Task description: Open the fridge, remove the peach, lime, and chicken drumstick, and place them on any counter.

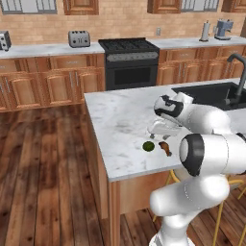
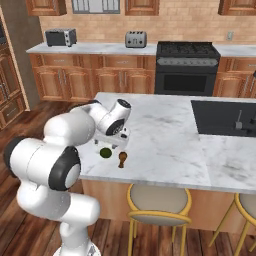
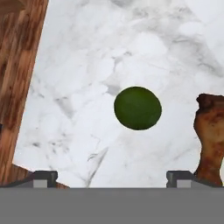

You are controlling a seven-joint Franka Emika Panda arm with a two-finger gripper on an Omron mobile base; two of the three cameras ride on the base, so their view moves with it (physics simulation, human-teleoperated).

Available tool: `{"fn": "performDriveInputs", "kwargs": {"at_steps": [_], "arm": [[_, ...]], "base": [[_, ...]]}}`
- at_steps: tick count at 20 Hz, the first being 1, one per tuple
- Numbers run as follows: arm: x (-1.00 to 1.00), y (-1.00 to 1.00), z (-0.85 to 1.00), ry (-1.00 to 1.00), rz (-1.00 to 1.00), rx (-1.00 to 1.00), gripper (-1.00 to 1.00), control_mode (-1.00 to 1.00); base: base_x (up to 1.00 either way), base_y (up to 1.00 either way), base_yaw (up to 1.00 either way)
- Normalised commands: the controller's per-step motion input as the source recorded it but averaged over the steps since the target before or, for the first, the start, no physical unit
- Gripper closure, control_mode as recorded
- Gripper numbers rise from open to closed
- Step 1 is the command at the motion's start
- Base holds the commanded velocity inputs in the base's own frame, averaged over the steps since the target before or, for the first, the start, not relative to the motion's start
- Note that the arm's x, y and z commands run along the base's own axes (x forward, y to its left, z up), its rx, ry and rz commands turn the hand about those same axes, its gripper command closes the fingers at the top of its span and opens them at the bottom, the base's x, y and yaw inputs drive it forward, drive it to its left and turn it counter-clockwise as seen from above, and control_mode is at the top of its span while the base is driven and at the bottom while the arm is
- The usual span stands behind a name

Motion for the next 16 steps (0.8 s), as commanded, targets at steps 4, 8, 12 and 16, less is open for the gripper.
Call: {"fn": "performDriveInputs", "kwargs": {"at_steps": [4,8,12,16], "arm": [[-0.71,0.00,1.00,0.07,-0.27,0.03,-1.00,-1.00],[-0.59,0.00,1.00,0.07,-0.27,-0.12,-1.00,-1.00],[-0.70,0.00,1.00,0.02,-0.23,-0.19,-1.00,-1.00],[-0.73,0.00,0.77,-0.01,-0.22,-0.18,-1.00,-1.00]], "base": [[0.00,0.00,0.00],[0.00,0.00,0.00],[0.00,0.00,0.00],[0.00,0.00,0.00]]}}
